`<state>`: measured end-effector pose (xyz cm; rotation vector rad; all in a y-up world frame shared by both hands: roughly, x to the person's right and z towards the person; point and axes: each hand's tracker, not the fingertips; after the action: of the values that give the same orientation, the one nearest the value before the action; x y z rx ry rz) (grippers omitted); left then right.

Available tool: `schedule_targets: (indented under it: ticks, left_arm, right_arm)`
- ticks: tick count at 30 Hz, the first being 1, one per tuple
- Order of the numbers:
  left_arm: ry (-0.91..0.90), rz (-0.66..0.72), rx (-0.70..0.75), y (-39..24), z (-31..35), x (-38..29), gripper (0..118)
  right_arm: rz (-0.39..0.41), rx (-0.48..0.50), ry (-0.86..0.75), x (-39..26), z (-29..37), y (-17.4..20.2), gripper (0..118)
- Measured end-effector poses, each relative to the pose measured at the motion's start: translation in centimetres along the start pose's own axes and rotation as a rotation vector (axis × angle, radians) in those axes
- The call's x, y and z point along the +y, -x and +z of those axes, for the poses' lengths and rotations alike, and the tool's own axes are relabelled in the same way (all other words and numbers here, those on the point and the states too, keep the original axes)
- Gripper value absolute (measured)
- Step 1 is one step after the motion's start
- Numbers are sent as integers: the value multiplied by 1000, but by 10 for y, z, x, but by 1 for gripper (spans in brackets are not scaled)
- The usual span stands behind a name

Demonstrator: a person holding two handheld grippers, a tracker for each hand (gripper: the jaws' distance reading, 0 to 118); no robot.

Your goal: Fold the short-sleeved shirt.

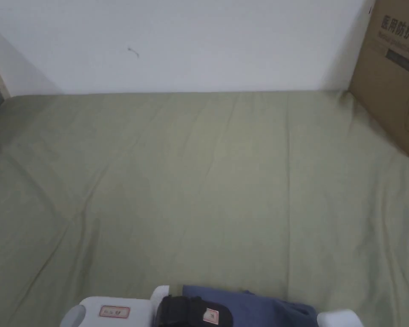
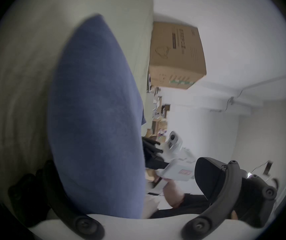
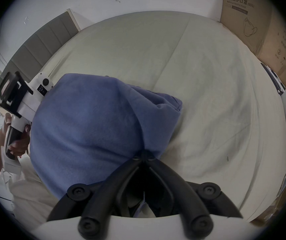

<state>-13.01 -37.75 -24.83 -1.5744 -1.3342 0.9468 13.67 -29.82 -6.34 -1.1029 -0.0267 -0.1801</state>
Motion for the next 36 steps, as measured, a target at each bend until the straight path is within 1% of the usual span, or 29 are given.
schedule_targets:
  ticks: [1,2,3,4,5,6,7,8,9,10,11,13,17,19,21,22,24,25,27,29,30,31,32,33,34,35,36]
  left_arm:
    - [16,-32,31,-4,0,-1,118]
    - [20,-39,49,-6,1,-2,115]
    - [-14,-18,80,-8,4,-4,106]
    - [-45,-25,145,-12,7,-6,83]
    - [-80,-71,240,-17,10,-9,28]
    - [-107,-136,407,-23,9,-12,24]
    - [-108,-160,477,-21,7,-16,24]
    - [-98,-114,373,-21,6,-19,24]
    - [-116,-85,334,-26,7,-21,24]
    - [-119,-101,362,-33,4,-23,24]
    - [-136,-163,417,-35,6,-23,24]
    - [-149,-224,464,-49,6,-33,23]
    - [-187,-342,564,-84,39,-53,23]
    - [-207,-376,642,-100,83,-58,23]
    - [-217,-382,753,-111,129,-60,23]
    - [-223,-387,835,-116,157,-60,23]
    - [-242,-361,1027,-120,209,-55,23]
    - [-251,-345,1120,-121,236,-53,23]
    - [-246,-330,1316,-121,279,-49,23]
    - [-232,-292,1555,-117,314,-45,23]
    - [-204,-276,1680,-113,326,-43,23]
    - [-152,-289,1789,-106,336,-41,23]
    - [-107,-306,1880,-98,347,-39,23]
    - [-94,-299,1922,-92,359,-37,23]
    - [-96,-270,1928,-85,370,-35,25]
    - [-99,-235,1935,-80,381,-34,33]
    - [-126,-195,1931,-78,391,-33,50]
  right_arm:
    - [-5,3,-4,-1,0,-1,0]
    - [-13,8,-8,-2,0,-2,0]
    - [-21,12,-13,-3,0,-3,0]
    - [-26,16,-17,-4,1,-4,0]
    - [-29,19,-20,-4,2,-4,0]
    - [-31,22,-22,-3,3,-5,0]
    - [-37,32,-27,-3,6,-7,0]
    - [-44,45,-37,-3,8,-7,0]
    - [-46,31,-32,-2,10,-6,0]
    - [-62,32,-32,-1,11,-6,0]
    - [-86,28,-41,-1,14,-5,0]
    - [-92,14,-56,-2,20,1,0]
    - [-45,6,-79,-1,34,18,0]
    - [-23,14,-87,1,40,29,0]
    - [-6,26,-95,0,43,40,0]
    - [7,32,-97,0,44,48,0]
    - [47,47,-80,0,44,63,0]
    - [79,53,-57,0,44,72,0]
    - [125,50,-43,-1,42,88,0]
    - [132,33,-70,-4,45,104,0]
    - [132,44,-75,-3,46,109,0]
    - [130,71,-83,-1,46,113,0]
    - [125,91,-88,0,46,118,0]
    - [124,97,-89,2,44,123,0]
    - [126,99,-86,5,43,128,0]
    - [132,98,-82,7,41,132,0]
    - [141,94,-79,9,40,136,0]
